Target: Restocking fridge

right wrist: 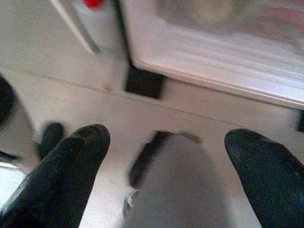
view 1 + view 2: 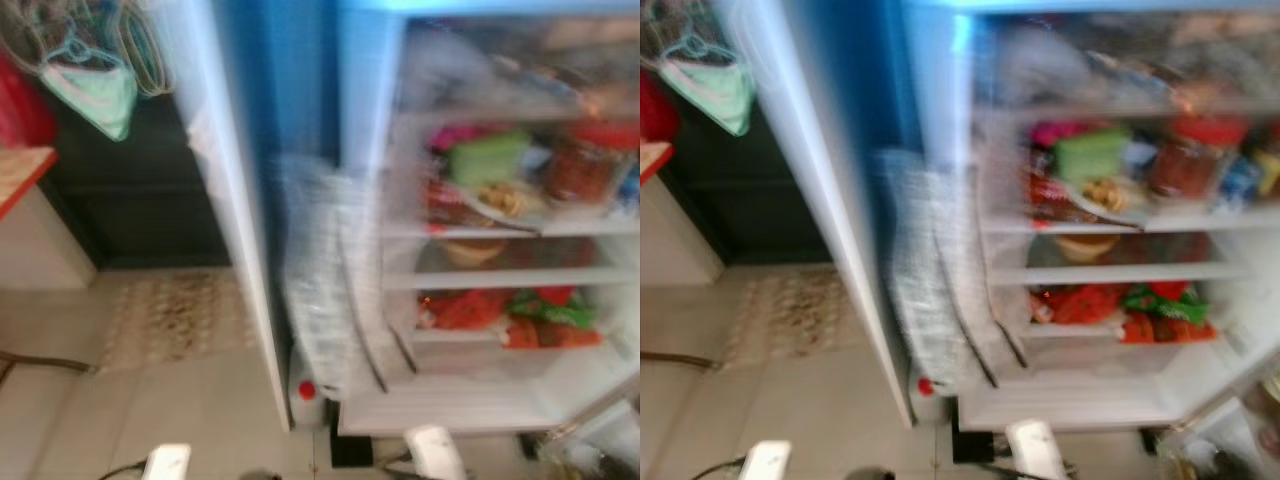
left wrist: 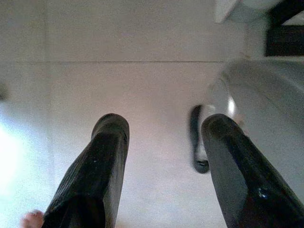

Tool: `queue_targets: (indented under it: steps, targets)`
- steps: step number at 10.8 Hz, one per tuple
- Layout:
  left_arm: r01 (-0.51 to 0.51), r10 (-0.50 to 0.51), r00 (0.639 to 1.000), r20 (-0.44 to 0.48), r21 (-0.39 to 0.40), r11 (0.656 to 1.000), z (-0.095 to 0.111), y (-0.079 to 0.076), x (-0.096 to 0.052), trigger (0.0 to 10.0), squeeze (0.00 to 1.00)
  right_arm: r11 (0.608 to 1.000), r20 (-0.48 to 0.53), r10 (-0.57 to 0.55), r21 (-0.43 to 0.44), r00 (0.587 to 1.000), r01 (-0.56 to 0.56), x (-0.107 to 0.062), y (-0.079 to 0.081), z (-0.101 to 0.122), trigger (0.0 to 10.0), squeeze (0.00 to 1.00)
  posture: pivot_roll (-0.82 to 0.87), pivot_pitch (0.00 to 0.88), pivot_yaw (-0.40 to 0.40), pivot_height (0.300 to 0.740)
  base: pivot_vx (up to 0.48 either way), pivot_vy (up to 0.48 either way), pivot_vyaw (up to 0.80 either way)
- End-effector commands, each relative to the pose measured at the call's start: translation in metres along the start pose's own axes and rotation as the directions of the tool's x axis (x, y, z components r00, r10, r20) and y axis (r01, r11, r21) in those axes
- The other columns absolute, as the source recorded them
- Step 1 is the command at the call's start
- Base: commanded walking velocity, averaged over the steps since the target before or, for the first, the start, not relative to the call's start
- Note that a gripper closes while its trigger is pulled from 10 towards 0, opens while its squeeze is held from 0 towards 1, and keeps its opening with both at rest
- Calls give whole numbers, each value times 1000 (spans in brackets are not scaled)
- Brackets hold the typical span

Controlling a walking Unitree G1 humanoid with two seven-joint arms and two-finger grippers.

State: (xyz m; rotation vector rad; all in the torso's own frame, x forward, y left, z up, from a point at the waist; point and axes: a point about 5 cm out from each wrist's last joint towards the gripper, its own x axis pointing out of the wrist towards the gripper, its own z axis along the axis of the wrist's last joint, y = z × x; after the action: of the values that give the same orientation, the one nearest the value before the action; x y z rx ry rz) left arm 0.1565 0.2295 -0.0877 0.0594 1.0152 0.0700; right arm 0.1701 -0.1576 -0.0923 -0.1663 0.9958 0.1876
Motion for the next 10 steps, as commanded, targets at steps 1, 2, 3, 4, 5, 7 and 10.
queue_targets:
  steps: [1, 2, 3, 4, 5, 7, 10]
  targets:
    - [15, -16, 1000, 17, 16, 1000, 5, -5, 1, 10000, 0, 1000, -20, -24, 2, 1000, 24, -2, -8, -5, 10000, 0, 11, 0, 49, 660, 0, 398, 0]
    - [20, -20, 1000, 21, 11, 1000, 6, -5, 1, 10000, 0, 1000, -19, -26, 4, 999, 26, -2, -8, -5, 10000, 0, 11, 0, 49, 660, 0, 379, 0]
    - [21, -21, 1000, 23, 14, 1000, 6, -5, 1, 10000, 0, 1000, -19, -26, 6, 999, 26, -1, -8, -5, 10000, 0, 11, 0, 50, 660, 0, 352, 0]
    - [22, -23, 999, 32, 10, 1000, 7, -5, 1, 10000, 0, 1000, -20, -27, 5, 999, 27, -1, -8, -5, 10000, 0, 13, 0, 48, 660, 0, 0, 0]
    - [26, -27, 999, 39, 12, 1000, 8, -6, 2, 10000, 0, 1000, -24, -28, 1, 999, 28, -1, -8, -5, 10000, 0, 18, 0, 46, 660, 0, 0, 0]
    - [4, -2, 999, 33, -44, 999, 8, -1, 1, 10000, 0, 999, -30, -31, 11, 999, 31, -1, -8, -6, 10000, 0, 16, 0, 46, 660, 0, 0, 0]
    - [6, -1, 999, 49, -107, 994, 10, 0, 1, 10000, 0, 999, -48, -40, 9, 998, 40, -2, -9, -8, 10000, 0, 12, 0, 46, 680, 0, 0, 0]
